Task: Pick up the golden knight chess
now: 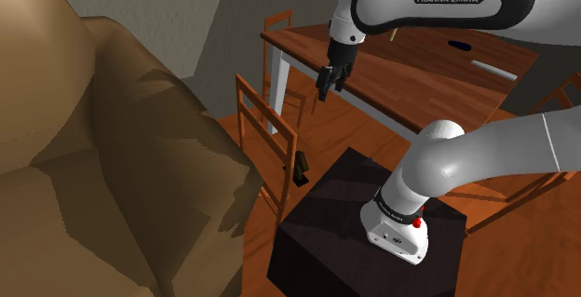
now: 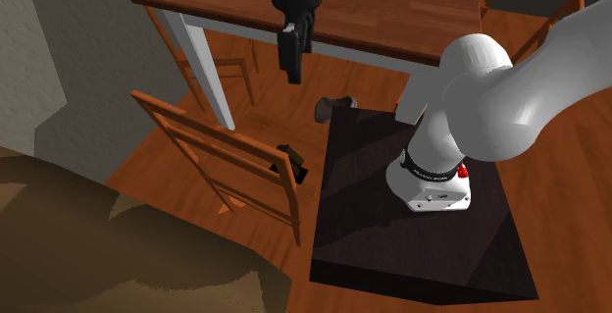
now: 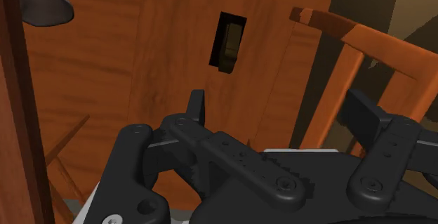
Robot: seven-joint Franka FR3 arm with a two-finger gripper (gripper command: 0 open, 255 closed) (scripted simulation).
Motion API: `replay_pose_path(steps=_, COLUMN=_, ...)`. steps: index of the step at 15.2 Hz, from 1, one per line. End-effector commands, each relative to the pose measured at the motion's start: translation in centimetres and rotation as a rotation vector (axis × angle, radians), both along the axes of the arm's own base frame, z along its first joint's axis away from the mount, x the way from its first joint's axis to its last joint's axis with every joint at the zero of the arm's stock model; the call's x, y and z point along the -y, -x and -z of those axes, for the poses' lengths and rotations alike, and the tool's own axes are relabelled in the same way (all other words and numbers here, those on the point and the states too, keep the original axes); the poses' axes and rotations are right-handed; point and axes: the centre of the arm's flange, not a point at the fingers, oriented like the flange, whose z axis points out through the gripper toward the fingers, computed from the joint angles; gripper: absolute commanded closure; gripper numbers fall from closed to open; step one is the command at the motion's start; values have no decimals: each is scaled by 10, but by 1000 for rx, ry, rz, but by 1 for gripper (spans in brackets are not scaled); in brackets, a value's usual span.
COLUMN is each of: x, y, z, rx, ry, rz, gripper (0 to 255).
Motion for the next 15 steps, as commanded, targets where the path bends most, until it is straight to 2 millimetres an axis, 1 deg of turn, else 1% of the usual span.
replay_pose_path(steps=1, x=2, y=-3, z=27, rx=10, ry=1, rz=17, gripper=0)
replay_pose_path(steps=15, x=7, y=-25, z=209, rx=64, ry=8, rz=136, gripper=0)
